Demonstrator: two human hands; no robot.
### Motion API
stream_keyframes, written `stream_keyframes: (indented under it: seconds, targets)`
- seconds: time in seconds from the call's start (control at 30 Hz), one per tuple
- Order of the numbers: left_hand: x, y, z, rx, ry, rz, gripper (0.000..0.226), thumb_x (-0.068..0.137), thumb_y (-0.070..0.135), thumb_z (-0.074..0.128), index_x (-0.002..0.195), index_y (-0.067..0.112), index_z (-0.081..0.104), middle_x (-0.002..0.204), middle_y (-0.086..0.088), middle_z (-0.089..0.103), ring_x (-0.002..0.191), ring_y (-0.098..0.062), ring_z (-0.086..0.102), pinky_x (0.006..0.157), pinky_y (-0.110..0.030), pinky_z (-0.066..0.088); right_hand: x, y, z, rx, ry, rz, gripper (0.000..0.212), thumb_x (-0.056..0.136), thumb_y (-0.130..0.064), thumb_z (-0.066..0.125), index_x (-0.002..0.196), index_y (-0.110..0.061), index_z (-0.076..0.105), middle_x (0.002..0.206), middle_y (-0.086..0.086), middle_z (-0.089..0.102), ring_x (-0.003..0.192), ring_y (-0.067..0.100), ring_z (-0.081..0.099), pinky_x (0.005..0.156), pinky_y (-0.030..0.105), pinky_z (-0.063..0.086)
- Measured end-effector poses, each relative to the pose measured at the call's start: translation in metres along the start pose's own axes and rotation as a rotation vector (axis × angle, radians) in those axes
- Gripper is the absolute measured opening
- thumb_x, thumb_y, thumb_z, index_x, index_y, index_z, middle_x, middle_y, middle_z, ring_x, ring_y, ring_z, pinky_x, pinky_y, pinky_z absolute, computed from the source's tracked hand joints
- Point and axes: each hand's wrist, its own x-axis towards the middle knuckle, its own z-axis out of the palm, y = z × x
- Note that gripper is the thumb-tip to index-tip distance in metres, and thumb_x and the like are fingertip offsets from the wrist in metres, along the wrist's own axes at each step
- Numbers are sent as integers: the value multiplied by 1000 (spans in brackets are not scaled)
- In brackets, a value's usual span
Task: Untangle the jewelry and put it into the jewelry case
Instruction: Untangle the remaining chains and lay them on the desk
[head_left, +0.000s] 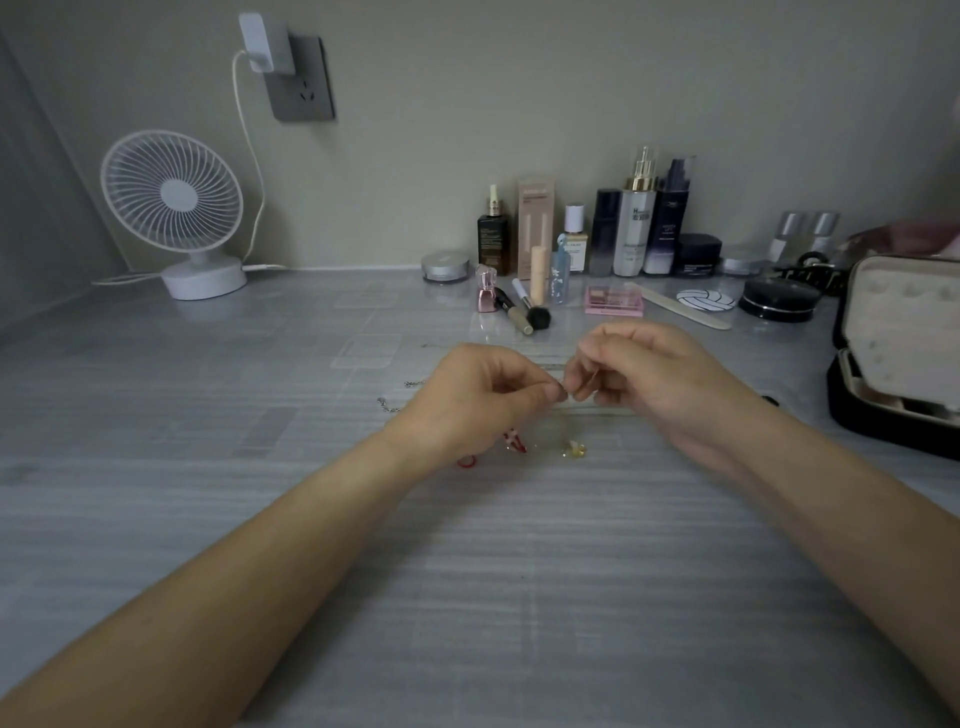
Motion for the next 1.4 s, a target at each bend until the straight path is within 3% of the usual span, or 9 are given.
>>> stream_keyframes:
  seconds: [0.2,0.4,0.73,0.9,1.0,1.1,1.17,1.27,1.4]
  targets:
    - [0,5,-4,-116,21,-40,21,86,11,59,69,21,63,71,10,65,67,2,56,62,-11,44,2,5,-2,97,-17,-15,31,94,-18,47,63,-13,51,46,-7,47,54,11,46,64,23,40]
    - [3,3,-3,-285,20,-153,26,87,14,54,64,23,62,71,10,68,76,-7,59,68,-24,40,3,6,-3,78,-5,-16,31,92,-18,52,61,-14,52,44,-7,41,53,12,41,63,22,41]
    - [-1,1,3,-390,-119,-172,17,92,12,48,76,16,53,71,1,69,62,-10,62,62,-24,40,2,7,-2,110,-43,-15,22,91,-20,50,71,-14,56,51,-4,59,53,10,48,59,24,36]
    - [-3,-1,10,-369,-169,-119,15,85,-3,57,80,11,53,69,0,68,61,-5,62,60,-15,49,2,5,-2,124,-50,-15,21,90,-21,49,71,-14,54,55,-1,63,57,16,49,60,28,35]
    - [-1,-5,13,-269,-160,-75,20,76,3,71,85,14,57,77,0,68,80,-16,64,87,-38,51,1,4,-1,115,-74,-22,21,90,-21,49,72,-12,55,57,-1,63,57,14,50,61,30,35]
    - [-1,-5,18,-190,-129,-36,18,76,6,71,80,19,60,83,-2,66,86,-23,59,92,-54,45,-1,1,-1,130,-91,-25,20,86,-24,51,72,-11,55,58,-1,63,55,12,50,60,29,36]
    - [0,-7,21,-184,-87,-27,19,82,4,67,75,21,61,83,-7,64,82,-23,57,87,-52,47,-2,0,-1,129,-94,-19,19,83,-27,53,73,-11,56,59,-1,63,54,11,50,60,28,36]
    - [2,-11,22,-134,-71,-10,21,82,7,67,72,24,62,75,-5,61,75,-21,52,74,-39,43,-2,-1,-2,132,-92,-7,17,88,-20,52,76,-11,60,61,-2,64,54,9,51,61,26,38]
    - [2,-12,21,-190,-65,-76,17,81,7,68,71,20,66,70,-5,64,73,-22,55,73,-34,43,-1,3,-5,-32,-2,14,10,87,-17,58,89,-16,69,72,1,67,53,3,54,62,19,42]
